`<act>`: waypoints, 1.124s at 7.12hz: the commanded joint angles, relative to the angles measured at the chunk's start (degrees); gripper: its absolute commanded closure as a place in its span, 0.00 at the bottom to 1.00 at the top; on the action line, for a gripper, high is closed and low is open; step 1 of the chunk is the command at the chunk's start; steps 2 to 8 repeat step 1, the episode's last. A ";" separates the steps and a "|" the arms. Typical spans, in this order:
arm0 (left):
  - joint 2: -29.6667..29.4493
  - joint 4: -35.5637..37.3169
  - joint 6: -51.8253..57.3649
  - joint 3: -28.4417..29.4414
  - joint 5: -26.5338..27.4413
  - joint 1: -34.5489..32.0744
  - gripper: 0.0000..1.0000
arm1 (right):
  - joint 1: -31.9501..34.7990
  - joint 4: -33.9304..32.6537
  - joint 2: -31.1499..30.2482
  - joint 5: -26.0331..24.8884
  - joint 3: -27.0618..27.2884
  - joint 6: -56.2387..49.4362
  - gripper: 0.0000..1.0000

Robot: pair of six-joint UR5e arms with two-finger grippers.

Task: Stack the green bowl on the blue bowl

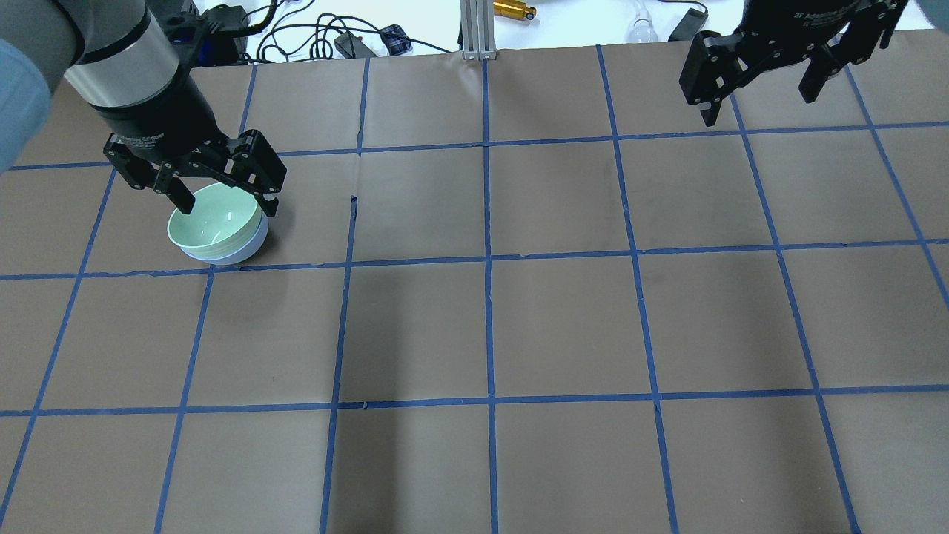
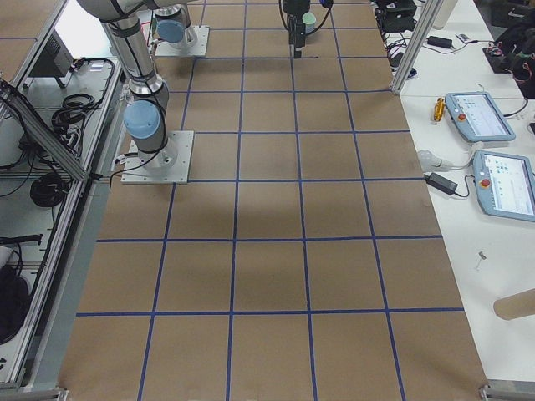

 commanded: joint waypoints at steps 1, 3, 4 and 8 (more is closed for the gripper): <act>-0.08 0.03 0.00 0.06 -0.15 -0.01 0.00 | -0.06 0.00 0.00 0.00 0.00 0.00 0.00; -0.08 0.03 0.00 0.06 -0.15 -0.01 0.00 | -0.06 0.00 0.00 0.00 0.00 0.00 0.00; -0.08 0.03 0.00 0.06 -0.15 -0.01 0.00 | -0.06 0.00 0.00 0.00 0.00 0.00 0.00; -0.08 0.03 0.00 0.06 -0.15 -0.01 0.00 | -0.06 0.00 0.00 0.00 0.00 0.00 0.00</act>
